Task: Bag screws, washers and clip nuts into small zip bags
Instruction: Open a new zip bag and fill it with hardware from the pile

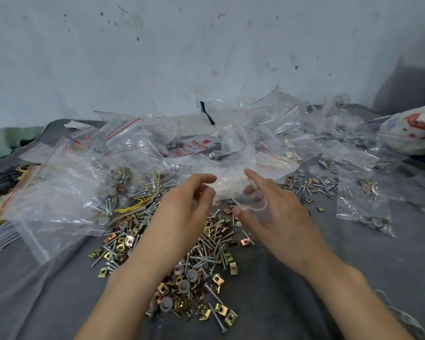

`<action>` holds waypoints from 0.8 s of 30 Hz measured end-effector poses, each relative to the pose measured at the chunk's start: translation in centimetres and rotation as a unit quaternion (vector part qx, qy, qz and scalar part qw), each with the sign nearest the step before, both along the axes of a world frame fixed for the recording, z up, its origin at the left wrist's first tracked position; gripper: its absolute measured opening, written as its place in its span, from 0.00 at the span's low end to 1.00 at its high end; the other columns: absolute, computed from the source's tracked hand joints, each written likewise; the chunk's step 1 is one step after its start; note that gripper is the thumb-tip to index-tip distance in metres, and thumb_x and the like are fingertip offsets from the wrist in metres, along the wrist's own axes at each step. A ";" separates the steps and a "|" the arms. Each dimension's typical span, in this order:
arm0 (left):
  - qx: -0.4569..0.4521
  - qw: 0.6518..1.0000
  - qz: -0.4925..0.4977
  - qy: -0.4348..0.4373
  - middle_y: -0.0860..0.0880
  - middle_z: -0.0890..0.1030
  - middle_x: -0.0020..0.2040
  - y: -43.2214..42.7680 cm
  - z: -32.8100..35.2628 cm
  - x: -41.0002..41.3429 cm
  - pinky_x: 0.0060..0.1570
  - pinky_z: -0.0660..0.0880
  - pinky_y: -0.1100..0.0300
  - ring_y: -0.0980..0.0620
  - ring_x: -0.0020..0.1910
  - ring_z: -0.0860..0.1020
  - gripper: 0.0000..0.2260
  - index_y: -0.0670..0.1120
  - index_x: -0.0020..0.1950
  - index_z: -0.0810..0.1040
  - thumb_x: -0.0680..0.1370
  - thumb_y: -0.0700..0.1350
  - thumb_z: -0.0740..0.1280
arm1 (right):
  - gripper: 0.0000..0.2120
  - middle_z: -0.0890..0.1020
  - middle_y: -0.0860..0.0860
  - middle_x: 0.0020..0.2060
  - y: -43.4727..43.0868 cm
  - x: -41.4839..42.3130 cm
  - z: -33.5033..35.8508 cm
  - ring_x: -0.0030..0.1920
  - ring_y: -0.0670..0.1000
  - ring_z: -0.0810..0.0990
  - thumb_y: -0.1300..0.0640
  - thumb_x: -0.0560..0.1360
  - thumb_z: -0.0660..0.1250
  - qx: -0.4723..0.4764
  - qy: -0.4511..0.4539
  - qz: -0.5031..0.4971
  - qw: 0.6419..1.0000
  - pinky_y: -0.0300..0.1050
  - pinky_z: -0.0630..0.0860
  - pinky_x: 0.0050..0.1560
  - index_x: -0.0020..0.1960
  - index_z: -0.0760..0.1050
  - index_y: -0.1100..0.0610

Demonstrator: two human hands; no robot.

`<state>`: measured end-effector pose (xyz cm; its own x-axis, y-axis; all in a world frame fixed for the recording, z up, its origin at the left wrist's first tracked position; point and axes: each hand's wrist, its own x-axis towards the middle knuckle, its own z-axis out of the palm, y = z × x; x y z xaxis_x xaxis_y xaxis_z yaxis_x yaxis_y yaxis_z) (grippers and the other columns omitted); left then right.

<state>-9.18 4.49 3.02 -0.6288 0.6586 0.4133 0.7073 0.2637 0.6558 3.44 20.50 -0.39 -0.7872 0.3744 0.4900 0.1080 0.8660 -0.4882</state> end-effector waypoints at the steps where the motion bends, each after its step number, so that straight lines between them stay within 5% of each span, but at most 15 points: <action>1: -0.027 1.000 0.003 -0.002 0.61 0.81 0.49 -0.1 -0.3 -0.1 0.47 0.75 0.68 0.64 0.47 0.78 0.12 0.56 0.65 0.75 0.82 0.50 0.62 | 0.33 0.72 0.34 0.58 0.0 0.1 0.0 0.56 0.37 0.66 0.30 0.77 0.57 -0.008 0.002 0.000 1.000 0.42 0.64 0.59 0.78 0.55 0.38; 5: -0.110 0.994 -0.017 0.006 0.57 0.81 0.53 0.0 -1.2 0.4 0.55 0.77 0.58 0.60 0.52 0.79 0.14 0.53 0.67 0.74 0.82 0.50 0.62 | 0.33 0.71 0.27 0.54 0.2 0.2 0.5 0.58 0.36 0.70 0.32 0.76 0.61 -0.054 0.039 0.011 0.998 0.43 0.66 0.64 0.78 0.59 0.39; 10: -0.155 0.987 -0.032 0.022 0.56 0.81 0.57 0.3 -1.9 0.7 0.58 0.76 0.53 0.57 0.55 0.78 0.14 0.54 0.68 0.73 0.82 0.52 0.61 | 0.33 0.79 0.31 0.54 1.1 0.6 1.8 0.58 0.31 0.75 0.32 0.74 0.65 -0.165 0.164 -0.002 0.972 0.21 0.66 0.54 0.75 0.65 0.41; 13: -0.189 0.980 -0.048 0.035 0.57 0.80 0.58 0.6 -2.2 0.8 0.60 0.74 0.53 0.56 0.57 0.76 0.14 0.55 0.68 0.72 0.82 0.53 0.60 | 0.30 0.81 0.33 0.54 1.0 0.6 2.3 0.58 0.35 0.79 0.33 0.73 0.67 -0.205 0.202 0.007 0.958 0.25 0.69 0.57 0.73 0.68 0.40; 17: -0.214 0.974 -0.063 0.045 0.57 0.78 0.60 0.8 -2.5 0.9 0.63 0.72 0.52 0.55 0.60 0.74 0.16 0.55 0.70 0.71 0.83 0.53 0.60 | 0.28 0.83 0.38 0.54 0.8 0.6 2.2 0.56 0.41 0.82 0.34 0.74 0.69 -0.237 0.195 0.015 0.952 0.42 0.76 0.63 0.72 0.69 0.39; 20: -0.222 0.971 -0.065 0.053 0.57 0.78 0.60 0.8 -2.5 0.9 0.63 0.71 0.53 0.55 0.61 0.72 0.16 0.56 0.71 0.70 0.83 0.54 0.59 | 0.28 0.81 0.34 0.55 1.0 0.7 2.3 0.57 0.35 0.80 0.35 0.75 0.69 -0.221 0.210 0.012 0.952 0.30 0.74 0.57 0.72 0.70 0.41; 24: -0.235 0.968 -0.058 0.072 0.56 0.76 0.64 0.9 -2.7 1.0 0.66 0.68 0.51 0.54 0.64 0.70 0.17 0.55 0.72 0.69 0.83 0.54 0.58 | 0.30 0.81 0.35 0.56 0.9 0.8 2.1 0.60 0.36 0.79 0.32 0.73 0.68 -0.228 0.179 0.006 0.957 0.38 0.75 0.62 0.73 0.68 0.38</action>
<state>-8.22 5.35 0.35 -0.4970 0.8581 0.1289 0.8254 0.4217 0.3754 4.27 21.39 1.71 -0.6042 0.6064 0.5170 -0.1452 0.5541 -0.8197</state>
